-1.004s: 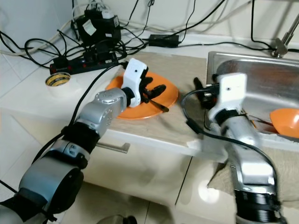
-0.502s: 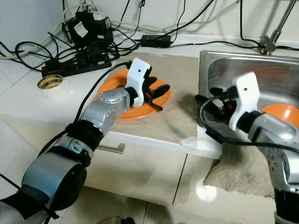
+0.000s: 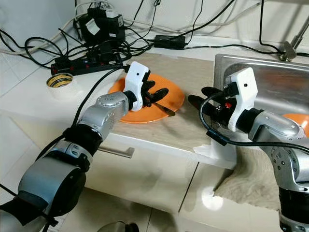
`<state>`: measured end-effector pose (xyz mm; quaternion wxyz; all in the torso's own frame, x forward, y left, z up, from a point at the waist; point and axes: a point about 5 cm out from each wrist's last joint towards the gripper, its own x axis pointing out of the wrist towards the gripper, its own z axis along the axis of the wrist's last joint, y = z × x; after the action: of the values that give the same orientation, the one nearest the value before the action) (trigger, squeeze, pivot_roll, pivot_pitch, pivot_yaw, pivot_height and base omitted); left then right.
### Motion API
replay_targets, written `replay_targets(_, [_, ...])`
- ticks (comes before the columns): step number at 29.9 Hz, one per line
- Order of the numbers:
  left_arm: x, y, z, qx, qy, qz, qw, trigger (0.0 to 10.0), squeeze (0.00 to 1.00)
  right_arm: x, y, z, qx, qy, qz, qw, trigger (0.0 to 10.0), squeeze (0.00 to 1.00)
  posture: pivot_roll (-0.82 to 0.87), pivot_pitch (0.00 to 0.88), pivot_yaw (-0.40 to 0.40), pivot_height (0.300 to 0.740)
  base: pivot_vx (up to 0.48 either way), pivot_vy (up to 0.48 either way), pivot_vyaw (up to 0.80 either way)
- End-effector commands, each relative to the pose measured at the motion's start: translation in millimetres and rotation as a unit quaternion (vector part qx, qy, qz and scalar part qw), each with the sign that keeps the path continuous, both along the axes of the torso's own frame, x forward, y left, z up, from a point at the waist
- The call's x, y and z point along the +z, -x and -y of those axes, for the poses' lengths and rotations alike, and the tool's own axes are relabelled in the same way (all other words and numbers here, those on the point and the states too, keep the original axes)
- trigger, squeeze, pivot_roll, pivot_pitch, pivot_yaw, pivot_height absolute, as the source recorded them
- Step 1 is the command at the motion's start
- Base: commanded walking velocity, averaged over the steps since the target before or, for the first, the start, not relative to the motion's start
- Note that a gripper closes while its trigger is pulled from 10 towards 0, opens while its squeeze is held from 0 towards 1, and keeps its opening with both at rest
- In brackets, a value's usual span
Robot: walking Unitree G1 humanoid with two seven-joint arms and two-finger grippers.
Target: Kitchen organization
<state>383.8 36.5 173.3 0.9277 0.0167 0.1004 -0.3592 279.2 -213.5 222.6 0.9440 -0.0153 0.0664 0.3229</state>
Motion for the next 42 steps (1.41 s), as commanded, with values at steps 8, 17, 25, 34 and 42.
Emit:
replay_targets(8, [-5.9,2.0,-1.3,-0.013,-0.036,-0.03,0.999,10.0,0.0,2.8,-2.5,-7.3,0.011,-0.011,-0.003,1.0,10.0,0.0,-0.09,0.0,0.049,0.74,0.0,0.0,0.0])
replay_targets(17, [-10.0,4.3,-7.4,-0.017,-0.048,-0.041,0.998,10.0,0.0,3.5,-3.0,-9.1,0.014,-0.014,-0.005,1.0,10.0,0.0,-0.08,0.0,0.046,0.74,0.0,0.0,0.0])
replay_targets(25, [-7.4,5.5,-30.5,0.003,-0.052,-0.045,0.998,10.0,0.0,0.4,-4.6,-10.3,0.015,-0.016,-0.011,1.0,10.0,0.0,-0.06,0.0,0.035,0.74,0.0,0.0,0.0])
replay_targets(34, [-2.9,12.8,-60.5,0.028,-0.058,-0.045,0.997,10.0,0.0,-2.6,-10.1,-13.7,0.023,-0.017,-0.018,0.999,10.0,0.0,-0.03,0.0,0.013,0.74,0.0,0.0,0.0])
replay_targets(42, [47.5,14.8,-53.2,0.066,-0.02,0.056,0.996,10.0,0.0,-4.7,-12.0,-17.5,0.026,-0.021,-0.02,0.999,10.0,0.0,-0.02,0.0,0.016,0.74,0.0,0.0,0.0])
